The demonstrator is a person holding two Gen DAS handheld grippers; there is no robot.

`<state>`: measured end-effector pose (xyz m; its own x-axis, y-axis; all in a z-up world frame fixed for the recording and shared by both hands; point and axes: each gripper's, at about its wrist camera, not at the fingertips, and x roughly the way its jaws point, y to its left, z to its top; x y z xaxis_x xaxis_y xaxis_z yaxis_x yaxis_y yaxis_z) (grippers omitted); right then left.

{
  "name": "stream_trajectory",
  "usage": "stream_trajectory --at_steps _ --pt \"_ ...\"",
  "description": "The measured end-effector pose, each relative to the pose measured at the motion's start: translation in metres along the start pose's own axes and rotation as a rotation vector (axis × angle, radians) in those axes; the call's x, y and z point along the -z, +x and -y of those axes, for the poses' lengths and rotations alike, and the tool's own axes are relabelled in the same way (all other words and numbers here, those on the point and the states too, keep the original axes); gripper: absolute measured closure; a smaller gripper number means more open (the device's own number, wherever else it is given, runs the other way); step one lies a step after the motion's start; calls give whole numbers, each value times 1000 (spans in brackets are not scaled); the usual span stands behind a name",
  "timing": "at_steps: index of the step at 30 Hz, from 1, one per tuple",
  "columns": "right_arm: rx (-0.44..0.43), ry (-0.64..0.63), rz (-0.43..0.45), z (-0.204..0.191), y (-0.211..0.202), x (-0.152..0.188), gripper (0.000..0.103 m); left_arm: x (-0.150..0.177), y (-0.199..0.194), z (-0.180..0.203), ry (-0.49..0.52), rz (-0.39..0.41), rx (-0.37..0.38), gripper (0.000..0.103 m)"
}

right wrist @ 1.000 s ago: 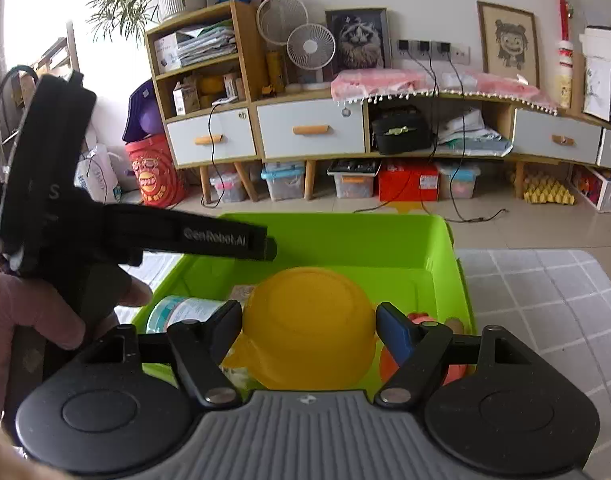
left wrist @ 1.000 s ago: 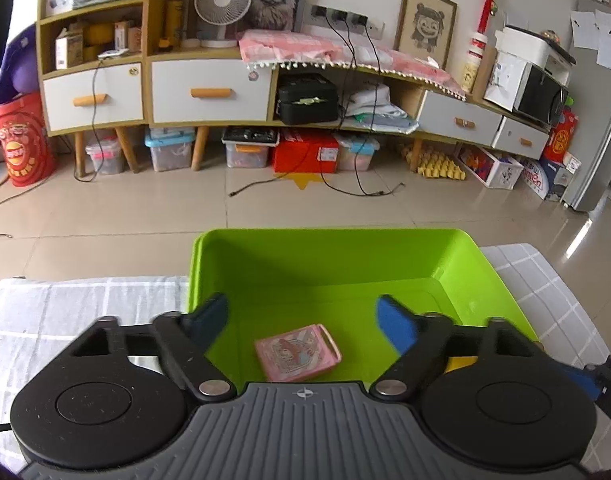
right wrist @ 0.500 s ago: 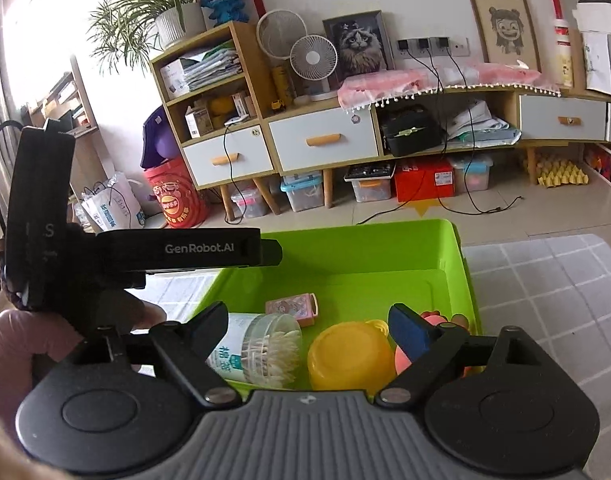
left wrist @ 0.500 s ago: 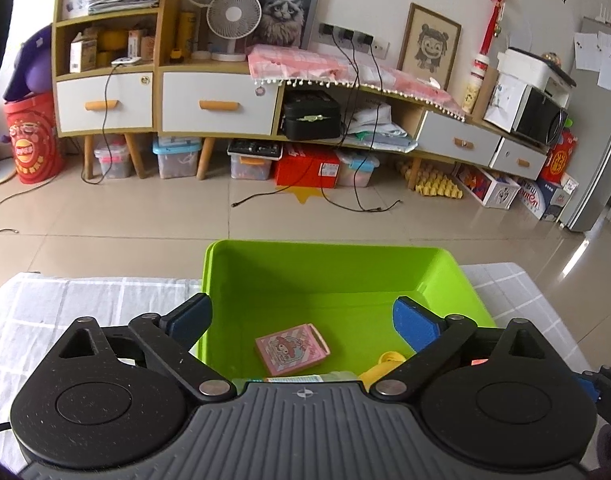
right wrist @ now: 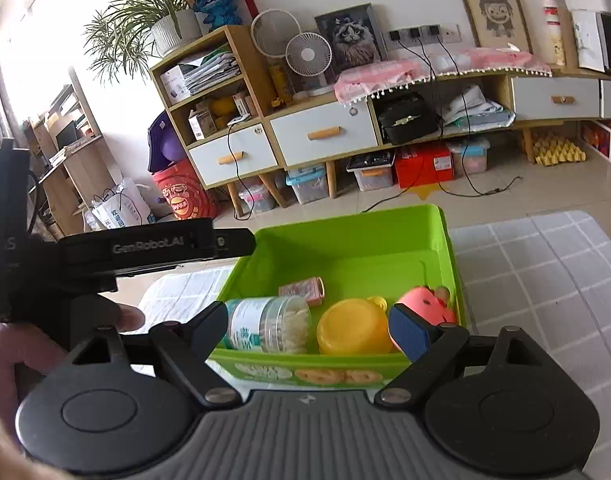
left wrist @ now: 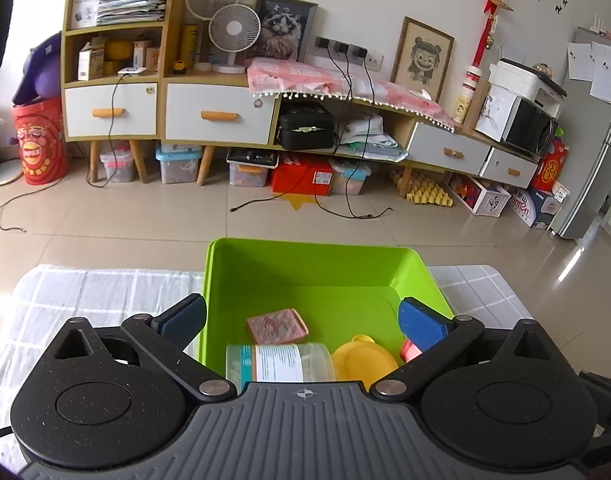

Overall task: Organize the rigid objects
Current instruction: 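Open the left tool to drop the card while the right tool releases the bowl in the bin, then move the left tool to the orange jelly mold while the right tool reaches the corn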

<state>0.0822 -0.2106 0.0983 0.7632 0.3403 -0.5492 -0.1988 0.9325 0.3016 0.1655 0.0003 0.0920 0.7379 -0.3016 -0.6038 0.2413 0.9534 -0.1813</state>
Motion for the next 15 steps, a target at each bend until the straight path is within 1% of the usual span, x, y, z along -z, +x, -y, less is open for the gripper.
stream_trajectory --at_steps 5,9,15 --pt "4 -7 -25 2 -10 4 30 10 -11 0 -25 -18 4 2" --pt "7 -32 -44 3 -19 6 30 22 -19 -2 -22 -31 -4 2" --pt "-2 -20 -70 10 -29 14 29 53 -32 -7 -14 -35 -12 2"
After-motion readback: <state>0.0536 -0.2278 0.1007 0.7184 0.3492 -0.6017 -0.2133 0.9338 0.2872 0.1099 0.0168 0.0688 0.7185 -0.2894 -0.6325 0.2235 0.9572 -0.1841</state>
